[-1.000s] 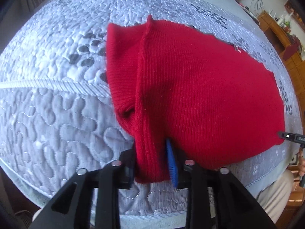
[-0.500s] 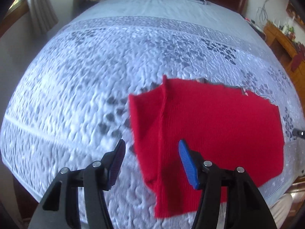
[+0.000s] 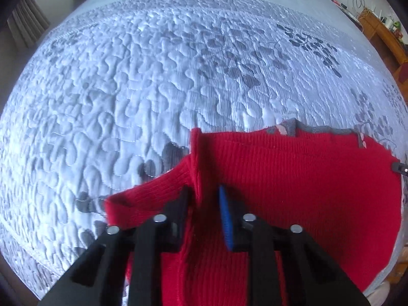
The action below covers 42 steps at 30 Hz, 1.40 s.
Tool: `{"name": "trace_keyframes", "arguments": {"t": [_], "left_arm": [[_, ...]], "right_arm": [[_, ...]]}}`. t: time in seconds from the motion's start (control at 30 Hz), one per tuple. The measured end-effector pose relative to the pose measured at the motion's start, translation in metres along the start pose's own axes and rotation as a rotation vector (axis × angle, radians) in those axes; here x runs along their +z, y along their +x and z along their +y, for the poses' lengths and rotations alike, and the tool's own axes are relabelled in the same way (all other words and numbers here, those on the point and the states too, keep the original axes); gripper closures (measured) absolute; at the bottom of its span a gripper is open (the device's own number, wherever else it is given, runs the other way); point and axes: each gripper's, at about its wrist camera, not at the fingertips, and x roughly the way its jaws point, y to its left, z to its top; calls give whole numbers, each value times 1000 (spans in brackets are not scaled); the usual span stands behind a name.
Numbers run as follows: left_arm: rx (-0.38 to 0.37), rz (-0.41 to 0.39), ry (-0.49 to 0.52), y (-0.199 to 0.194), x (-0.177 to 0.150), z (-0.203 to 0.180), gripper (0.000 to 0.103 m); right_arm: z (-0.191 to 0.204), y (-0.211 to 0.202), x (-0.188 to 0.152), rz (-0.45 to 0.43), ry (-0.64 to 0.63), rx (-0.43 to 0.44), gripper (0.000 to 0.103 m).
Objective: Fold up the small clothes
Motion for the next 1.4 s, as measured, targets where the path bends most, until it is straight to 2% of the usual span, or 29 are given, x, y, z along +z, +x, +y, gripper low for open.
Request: {"name": "trace_keyframes", "arguments": {"t": [0.03,0.1,0.2,0.3,0.33,0.43,0.53,0.57,0.6,0.63,0.67,0.8,0.87,0.93,1.03,1.2,1.4], "left_arm": [[-2,-10,0,-1,0,0,93],[-23,-36,-1,-9,0,1,98],[-34,-59,-37,-15,1,7,99],[9,-25,-13,5,-1,7,98],[17,-25,-10,10,-2,6,98],[46,-31,7,8,-1,0,98],[56,-43,14,-9,-7,-2,90],[54,-54,11,-18,-12,-2,90],[50,-72,6,-29,-20,-1,84],[41,-88,0,-38,-27,1,74],[30,-99,-4,-48,-38,1,70],[-13,-128,42,-77,-97,-13,68],[-31,-124,59,-81,-122,-22,68],[-43,-122,64,-81,-140,-29,68],[-39,-97,54,-71,-161,-33,68],[-51,-83,27,-65,-175,-27,68],[-87,-75,-3,-60,-179,-19,68]], "right_arm": [[3,-4,2,-12,-25,7,100],[3,-16,5,-63,-39,46,100],[-8,-28,7,-105,10,65,100],[-23,-10,5,-56,54,-12,101],[-28,0,3,-32,71,-21,101],[-31,3,-2,-57,98,-4,98],[-28,-13,-13,-74,119,28,83],[-24,-20,-19,-79,103,21,83],[-18,-30,-30,-86,75,15,82],[-13,-38,-41,-86,55,16,79],[-10,-43,-51,-83,42,20,73],[8,-56,-112,-40,-36,-3,68],[12,-53,-137,-13,-47,-8,61],[13,-47,-160,7,-49,-26,62],[10,-38,-184,27,-19,26,95],[1,-59,-199,-34,28,57,98],[-5,-29,-205,17,33,-25,98]]}}
